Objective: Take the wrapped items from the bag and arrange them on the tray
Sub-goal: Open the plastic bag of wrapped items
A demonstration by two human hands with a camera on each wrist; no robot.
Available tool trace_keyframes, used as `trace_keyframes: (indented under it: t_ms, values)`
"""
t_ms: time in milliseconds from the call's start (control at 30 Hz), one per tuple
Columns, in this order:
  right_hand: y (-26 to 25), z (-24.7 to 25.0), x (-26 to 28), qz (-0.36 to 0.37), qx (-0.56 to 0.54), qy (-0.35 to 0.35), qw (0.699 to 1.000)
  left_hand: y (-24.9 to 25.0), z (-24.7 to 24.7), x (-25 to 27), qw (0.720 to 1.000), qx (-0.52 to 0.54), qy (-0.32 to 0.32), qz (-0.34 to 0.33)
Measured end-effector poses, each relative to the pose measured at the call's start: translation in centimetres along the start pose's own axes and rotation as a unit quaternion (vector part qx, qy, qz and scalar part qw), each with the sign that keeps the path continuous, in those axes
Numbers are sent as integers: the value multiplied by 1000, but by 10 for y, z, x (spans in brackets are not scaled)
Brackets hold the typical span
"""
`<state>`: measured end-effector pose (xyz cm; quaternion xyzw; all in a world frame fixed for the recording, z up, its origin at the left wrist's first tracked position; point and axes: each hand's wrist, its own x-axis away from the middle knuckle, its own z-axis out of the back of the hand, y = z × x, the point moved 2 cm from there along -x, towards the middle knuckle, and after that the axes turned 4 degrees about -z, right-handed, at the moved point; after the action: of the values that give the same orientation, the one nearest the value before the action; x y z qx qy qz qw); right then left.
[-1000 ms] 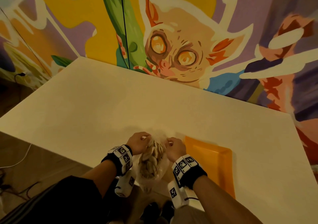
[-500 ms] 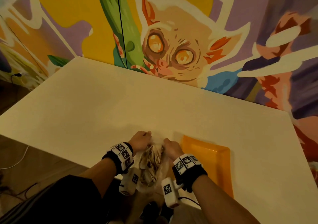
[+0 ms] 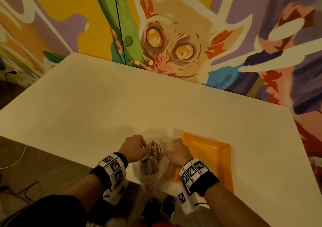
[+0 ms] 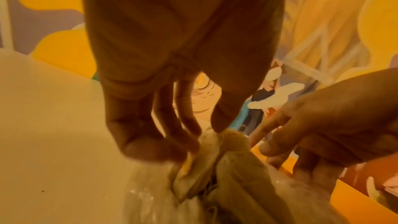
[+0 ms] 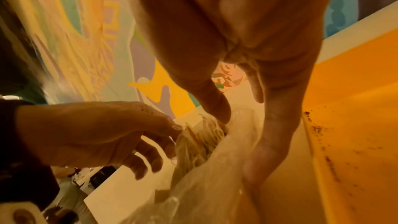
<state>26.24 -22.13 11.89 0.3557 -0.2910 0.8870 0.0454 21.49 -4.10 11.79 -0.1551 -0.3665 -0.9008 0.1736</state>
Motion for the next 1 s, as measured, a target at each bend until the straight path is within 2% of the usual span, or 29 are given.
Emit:
trace_keyframes:
  t_ms: [100,200,300,433,667,800,900,1000]
  values:
    - [3,-7,3,-27,5,-9,1000,4,-15,5,997,-45,-59,16]
    - [5,-10,7,-51,-50,-1,997,10,-29,4,994,-99,-42,11]
    - [9,-8,8,-41,-50,18,998,20,-32,1,995,-100,-25,17]
    - [13,-2,3,-52,-128,48,989,33,-31,0,998,-68,1,-14]
    - [16,-5,4,-22,-64,72,995,29,-29,1,998,-9,57,-31]
    - [17,0,5,-6,-55,71,996,25,-27,4,992,-4,104,-72]
    - [21,5,8,16,-75,76,994,23,-23,9,986,44,135,-85]
    - [19,9,15,40,-100,88,990,19,-18,13,978,139,145,-56]
